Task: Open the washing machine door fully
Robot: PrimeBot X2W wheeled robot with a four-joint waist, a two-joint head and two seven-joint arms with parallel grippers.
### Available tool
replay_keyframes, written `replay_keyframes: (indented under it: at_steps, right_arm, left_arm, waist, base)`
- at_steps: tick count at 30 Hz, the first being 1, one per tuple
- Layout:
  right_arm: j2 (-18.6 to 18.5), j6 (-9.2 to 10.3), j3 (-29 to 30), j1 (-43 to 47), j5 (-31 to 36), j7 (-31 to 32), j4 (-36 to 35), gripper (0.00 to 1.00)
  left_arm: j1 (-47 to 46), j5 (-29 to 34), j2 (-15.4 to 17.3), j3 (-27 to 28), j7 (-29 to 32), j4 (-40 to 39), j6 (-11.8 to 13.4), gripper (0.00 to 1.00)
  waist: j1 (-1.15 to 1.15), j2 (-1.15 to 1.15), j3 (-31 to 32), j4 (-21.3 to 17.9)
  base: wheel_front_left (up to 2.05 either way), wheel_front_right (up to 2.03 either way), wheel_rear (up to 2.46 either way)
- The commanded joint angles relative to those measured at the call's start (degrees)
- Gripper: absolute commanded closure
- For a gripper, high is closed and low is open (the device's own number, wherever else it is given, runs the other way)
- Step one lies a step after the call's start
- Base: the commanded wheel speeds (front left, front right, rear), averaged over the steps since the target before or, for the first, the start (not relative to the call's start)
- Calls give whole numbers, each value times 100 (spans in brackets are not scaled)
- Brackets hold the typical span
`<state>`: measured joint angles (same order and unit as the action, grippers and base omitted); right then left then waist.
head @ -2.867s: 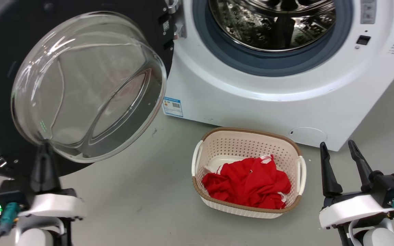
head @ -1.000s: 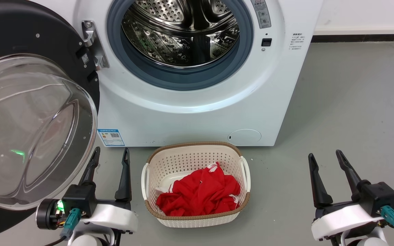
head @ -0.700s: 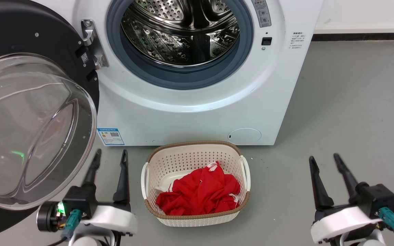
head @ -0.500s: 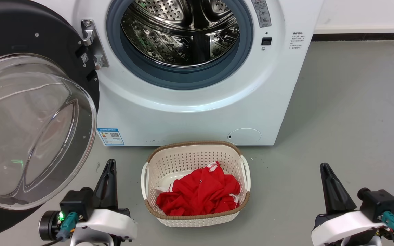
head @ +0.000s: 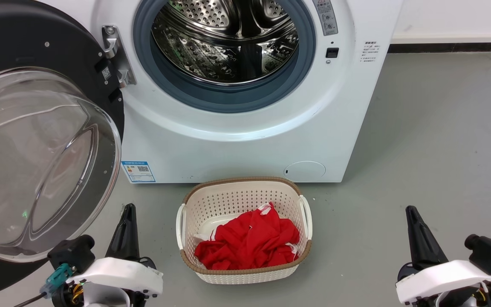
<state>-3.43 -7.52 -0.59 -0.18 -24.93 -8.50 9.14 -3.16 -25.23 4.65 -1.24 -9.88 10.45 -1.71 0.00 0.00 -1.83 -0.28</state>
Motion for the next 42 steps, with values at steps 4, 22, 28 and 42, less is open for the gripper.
replay_keyframes:
  at_steps: [4, 22, 28, 42]
  right_arm:
    - [-57, 1, 32, -212, -539, 74, -42, 100]
    - [-97, 2, 117, -313, -2180, 364, 83, 100]
    - [-105, 2, 149, -348, -2655, 454, 119, 100]
    - [-111, 2, 227, -415, -3657, 656, 204, 100]
  left_arm:
    - [-145, -498, -14, 77, 110, -54, -63, 100]
    - [-199, -2069, -56, 254, 494, 44, -195, 100]
    - [-217, -2529, -66, 305, 610, 76, -237, 100]
    - [-256, -3503, -90, 422, 856, 138, -321, 100]
  waist:
    - [0, 0, 6, 1]
    - [0, 0, 34, 6]
    - [0, 0, 43, 8]
    - [0, 0, 65, 11]
  base:
    - [0, 0, 0]
    - [0, 0, 0]
    - [0, 0, 0]
    - [0, 0, 0]
